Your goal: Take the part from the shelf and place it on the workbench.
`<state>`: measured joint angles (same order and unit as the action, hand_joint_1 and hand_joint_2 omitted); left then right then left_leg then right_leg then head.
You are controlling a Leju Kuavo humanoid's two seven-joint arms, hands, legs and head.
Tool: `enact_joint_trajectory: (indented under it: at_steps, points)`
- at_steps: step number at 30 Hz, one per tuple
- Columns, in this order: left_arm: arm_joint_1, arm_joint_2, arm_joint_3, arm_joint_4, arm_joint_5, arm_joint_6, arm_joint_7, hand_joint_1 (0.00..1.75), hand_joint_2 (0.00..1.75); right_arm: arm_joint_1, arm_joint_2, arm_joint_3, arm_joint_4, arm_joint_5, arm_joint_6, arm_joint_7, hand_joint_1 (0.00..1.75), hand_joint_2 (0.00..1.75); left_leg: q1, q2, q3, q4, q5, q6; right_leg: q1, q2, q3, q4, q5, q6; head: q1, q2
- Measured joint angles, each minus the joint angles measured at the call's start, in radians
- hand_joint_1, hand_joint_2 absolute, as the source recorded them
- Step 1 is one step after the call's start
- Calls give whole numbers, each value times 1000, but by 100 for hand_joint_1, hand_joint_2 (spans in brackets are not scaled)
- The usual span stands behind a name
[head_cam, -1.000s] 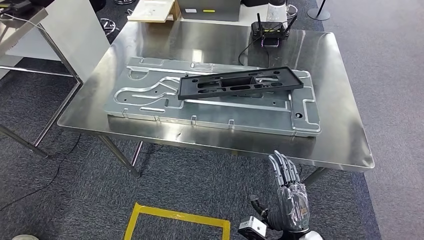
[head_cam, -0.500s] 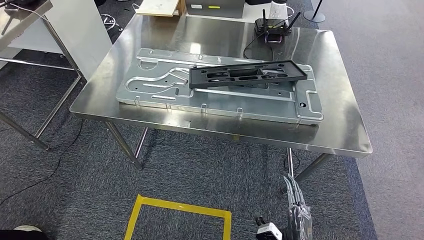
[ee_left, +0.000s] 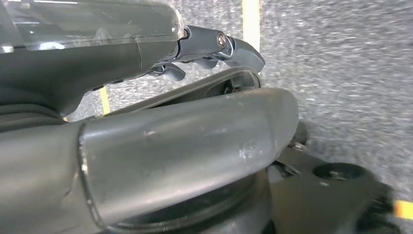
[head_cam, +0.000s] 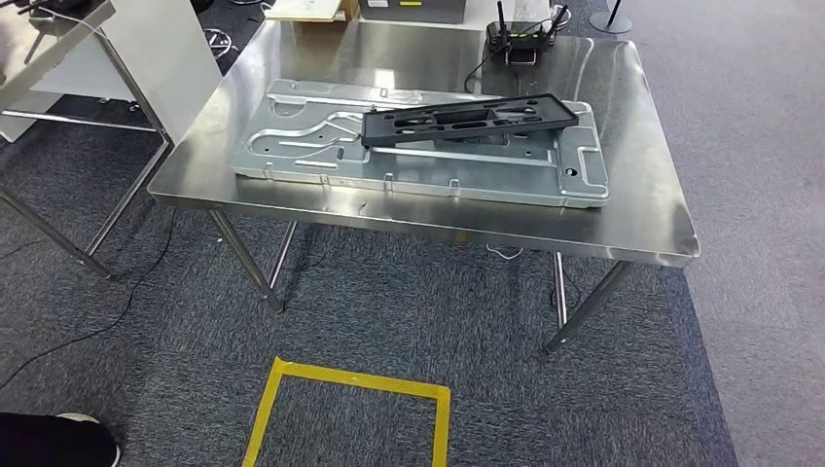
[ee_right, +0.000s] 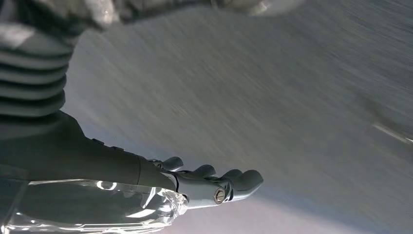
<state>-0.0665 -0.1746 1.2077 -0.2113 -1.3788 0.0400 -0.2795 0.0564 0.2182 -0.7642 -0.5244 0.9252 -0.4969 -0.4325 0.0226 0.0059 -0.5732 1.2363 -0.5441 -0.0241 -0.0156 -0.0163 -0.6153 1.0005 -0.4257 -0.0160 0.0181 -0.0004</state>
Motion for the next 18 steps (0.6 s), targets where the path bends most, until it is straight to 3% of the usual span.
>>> enact_joint_trajectory:
  at_steps: [1,2,4,6,7,8,9,10,11,12,13,14,15,16,17,18]
  points:
    - [-2,0,1,0,0,1,0,0,0,-9,-2,-25,38,0,20,24,0,0,2,-1,54,-71,10,-3,-2,1,-18,12,8,7,0,0]
    - [-4,1,2,0,0,2,1,0,0,-16,-5,-47,72,0,35,42,0,0,1,-3,108,-151,2,0,-3,2,-32,22,15,14,0,0]
    - [-7,1,3,0,0,3,1,0,0,-27,-9,-79,123,0,47,58,0,0,-6,-5,168,-256,-32,15,-3,3,-45,29,35,28,0,0]
    - [-8,1,4,0,0,4,1,0,0,-34,-13,-102,159,1,52,66,0,0,-10,-3,158,-265,-22,38,-6,4,-49,23,55,42,1,0]
    - [-8,1,4,0,0,4,2,0,0,-36,-16,-113,174,2,57,74,0,0,-10,-2,146,-265,-9,49,-8,5,-53,27,42,47,0,0]
    - [-8,1,5,0,0,5,2,0,0,-39,-18,-122,188,2,68,87,0,0,-9,0,132,-266,6,59,-10,6,-60,47,4,51,0,0]
    - [-7,2,5,0,0,5,3,0,0,-41,-21,-130,200,3,83,107,0,0,-9,0,115,-267,20,67,-11,7,-70,85,-53,52,1,0]
    - [-7,2,5,0,0,6,3,0,0,-44,-22,-137,210,4,105,134,0,0,-10,-2,96,-267,34,72,-10,8,-80,141,-116,54,1,0]
    - [-7,2,5,0,-1,6,3,0,0,-47,-23,-144,219,5,128,165,0,0,-12,-5,77,-267,48,75,-9,9,-88,205,-160,54,1,0]
    - [-6,2,6,0,-3,6,3,0,0,-49,-24,-150,228,7,150,197,0,0,-15,-9,58,-266,61,75,-7,10,-92,265,-172,53,1,0]
    - [-5,2,6,0,-4,6,3,0,0,-52,-24,-156,235,11,173,232,0,0,-18,-14,38,-264,76,75,-5,12,-89,309,-153,51,0,0]
    - [-4,2,6,0,-6,6,3,0,0,-54,-25,-161,242,14,193,265,0,0,-21,-18,19,-261,89,74,-2,14,-75,326,-114,46,0,0]
    - [-4,2,6,0,-6,5,3,0,0,-56,-25,-165,248,18,212,295,0,0,-23,-24,1,-258,102,72,1,20,-43,308,-75,38,0,0]
    - [-5,0,6,0,-7,5,3,0,0,-58,-25,-169,253,21,232,322,0,0,-24,-32,-15,-254,114,70,6,37,8,254,-58,27,0,0]
    - [-6,-1,6,0,-8,5,3,0,0,-58,-26,-172,257,22,249,341,0,0,-27,-40,-27,-248,123,68,11,58,77,166,-68,15,0,0]
    - [-8,-2,6,0,-8,5,3,0,0,-58,-26,-176,262,22,265,357,0,0,-29,-48,-36,-244,133,64,14,74,141,76,-96,7,0,0]
